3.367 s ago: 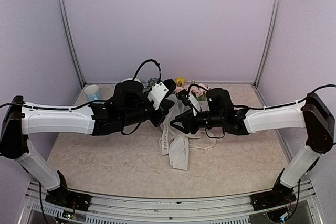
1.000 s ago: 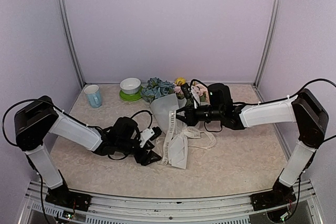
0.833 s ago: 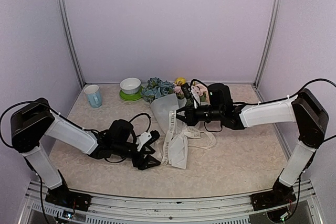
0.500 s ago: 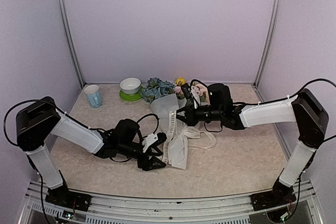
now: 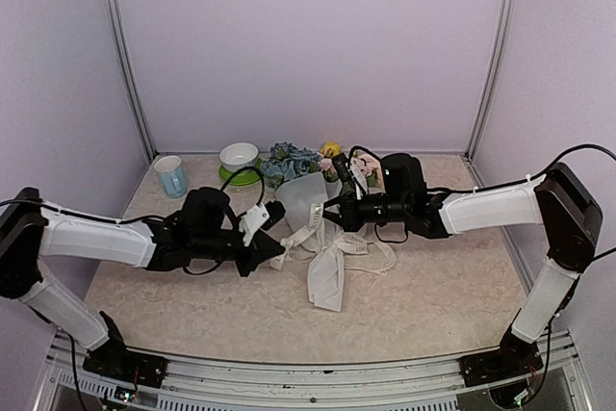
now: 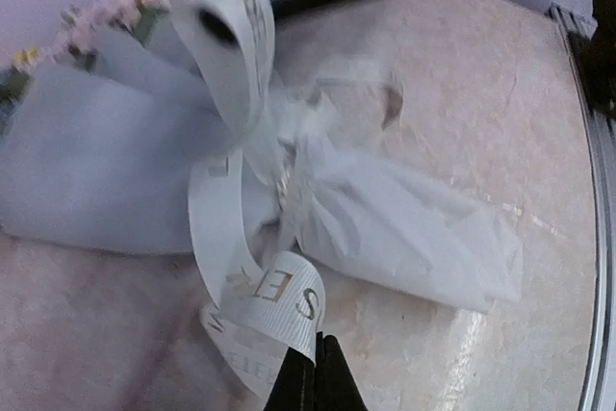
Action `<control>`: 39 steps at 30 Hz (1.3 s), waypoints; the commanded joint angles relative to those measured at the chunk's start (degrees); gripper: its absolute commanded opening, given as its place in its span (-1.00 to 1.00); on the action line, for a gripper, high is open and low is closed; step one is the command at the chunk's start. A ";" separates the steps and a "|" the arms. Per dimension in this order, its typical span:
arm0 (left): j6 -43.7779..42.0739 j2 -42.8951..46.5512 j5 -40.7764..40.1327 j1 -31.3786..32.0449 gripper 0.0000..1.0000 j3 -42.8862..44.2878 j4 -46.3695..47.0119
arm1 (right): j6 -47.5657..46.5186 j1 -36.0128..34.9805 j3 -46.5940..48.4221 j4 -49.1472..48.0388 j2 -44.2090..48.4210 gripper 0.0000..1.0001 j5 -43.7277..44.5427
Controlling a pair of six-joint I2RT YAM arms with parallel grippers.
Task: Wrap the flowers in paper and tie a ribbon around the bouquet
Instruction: Cross the half-tied ribbon over the folded bouquet.
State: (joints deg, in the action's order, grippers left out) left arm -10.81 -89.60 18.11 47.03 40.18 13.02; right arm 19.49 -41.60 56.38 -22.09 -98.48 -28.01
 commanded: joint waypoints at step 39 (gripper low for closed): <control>-1.92 -7.06 4.15 -2.41 0.49 6.89 18.34 | 3.29 0.33 0.02 -4.75 -2.90 -1.00 -4.54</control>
State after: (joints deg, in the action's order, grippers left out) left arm -11.29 -92.44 18.61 45.50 48.36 17.65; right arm 22.26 -41.60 56.27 -24.36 -101.10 -31.00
